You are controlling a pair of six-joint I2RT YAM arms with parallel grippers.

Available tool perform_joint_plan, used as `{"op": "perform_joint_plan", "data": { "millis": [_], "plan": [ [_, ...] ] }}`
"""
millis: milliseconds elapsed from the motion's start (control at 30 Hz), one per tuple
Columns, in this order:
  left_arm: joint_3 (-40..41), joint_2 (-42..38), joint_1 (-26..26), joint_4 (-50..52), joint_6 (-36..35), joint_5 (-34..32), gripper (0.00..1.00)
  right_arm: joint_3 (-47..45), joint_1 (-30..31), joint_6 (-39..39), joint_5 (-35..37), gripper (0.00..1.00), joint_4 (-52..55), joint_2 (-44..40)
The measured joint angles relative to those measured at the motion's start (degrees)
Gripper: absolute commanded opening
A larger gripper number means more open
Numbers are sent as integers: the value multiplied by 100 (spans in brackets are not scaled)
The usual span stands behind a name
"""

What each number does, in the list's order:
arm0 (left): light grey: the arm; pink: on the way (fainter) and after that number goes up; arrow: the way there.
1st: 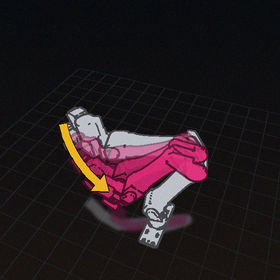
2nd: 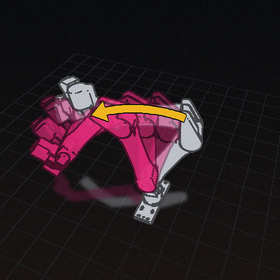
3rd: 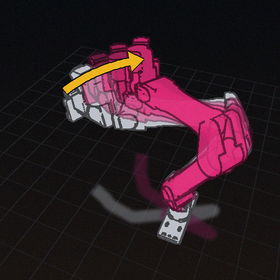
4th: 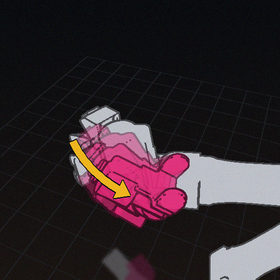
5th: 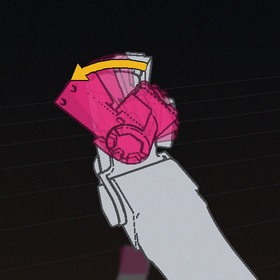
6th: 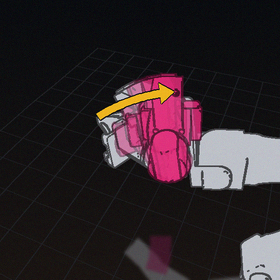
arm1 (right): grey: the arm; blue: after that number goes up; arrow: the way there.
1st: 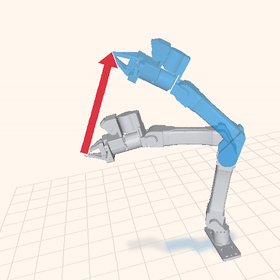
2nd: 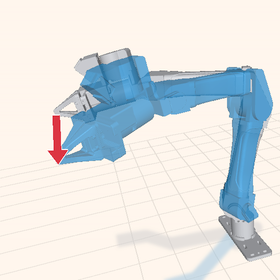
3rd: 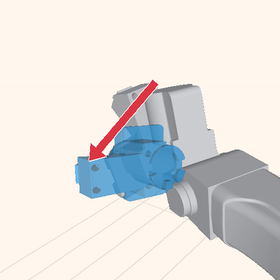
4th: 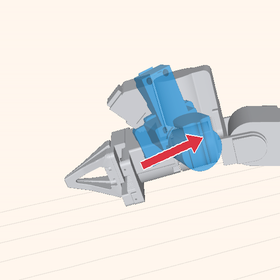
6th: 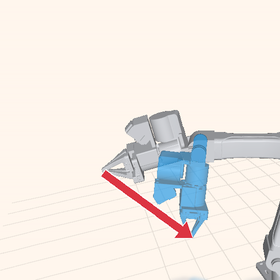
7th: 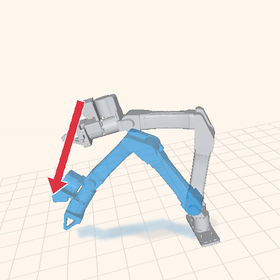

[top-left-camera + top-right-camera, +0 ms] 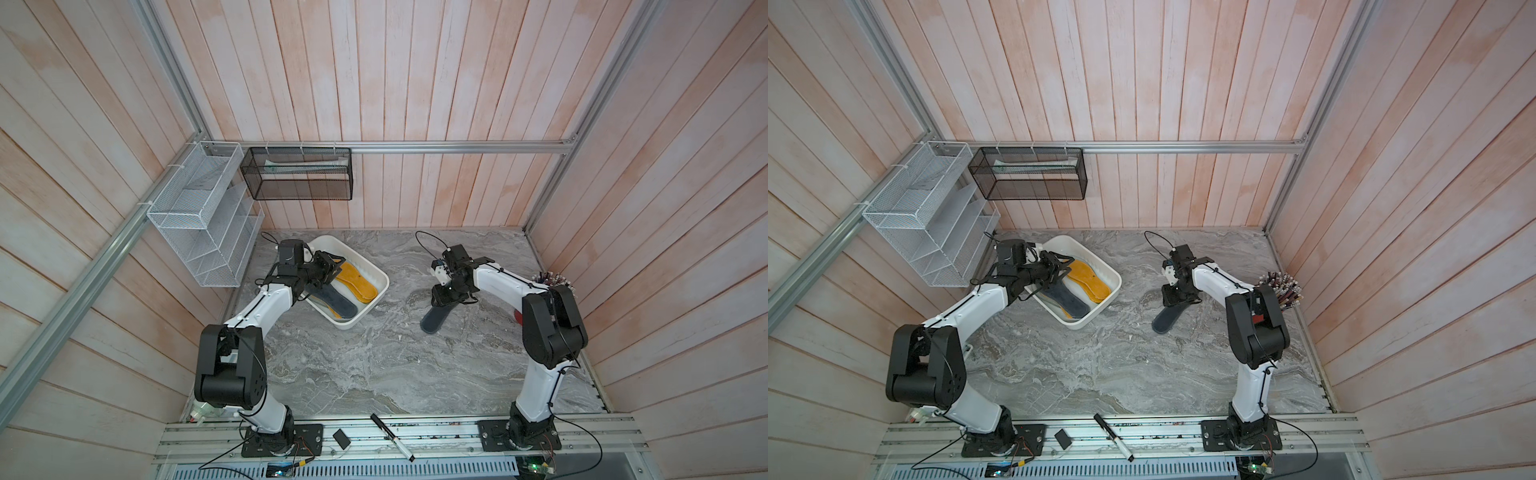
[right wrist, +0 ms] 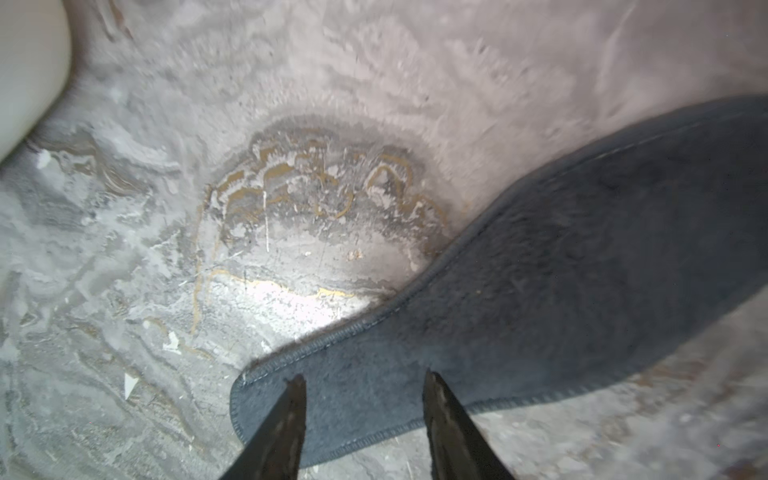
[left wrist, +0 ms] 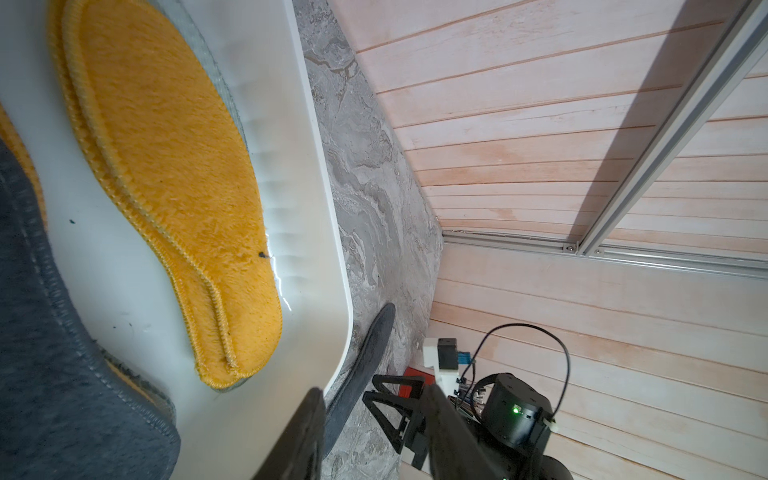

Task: Put the insoles into the storage box
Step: Move the insole to the center of the board.

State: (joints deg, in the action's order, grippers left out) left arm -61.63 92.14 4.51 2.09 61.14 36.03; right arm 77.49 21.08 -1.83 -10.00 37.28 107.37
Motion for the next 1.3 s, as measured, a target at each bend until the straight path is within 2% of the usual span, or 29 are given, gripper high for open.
{"op": "perform_joint_plan", "data": {
  "millis": [200,367,467,733,967,1300],
  "plan": [
    [-9,22,0,0,0,15,41,129,-304,-599,402,49,-111,-168],
    [-11,26,0,0,0,17,41,136,-1038,-1508,280,46,-76,-74],
    [-52,44,0,2,0,17,41,94,-1274,-1878,195,46,-72,-7],
    [-92,44,0,4,-2,17,41,192,-1174,-2356,-168,49,-17,511],
    [-92,44,0,11,-4,17,41,496,-1123,-2498,-181,55,48,890],
    [-92,42,0,37,-4,9,41,999,-822,-2382,479,63,522,1213]
  ]
}}
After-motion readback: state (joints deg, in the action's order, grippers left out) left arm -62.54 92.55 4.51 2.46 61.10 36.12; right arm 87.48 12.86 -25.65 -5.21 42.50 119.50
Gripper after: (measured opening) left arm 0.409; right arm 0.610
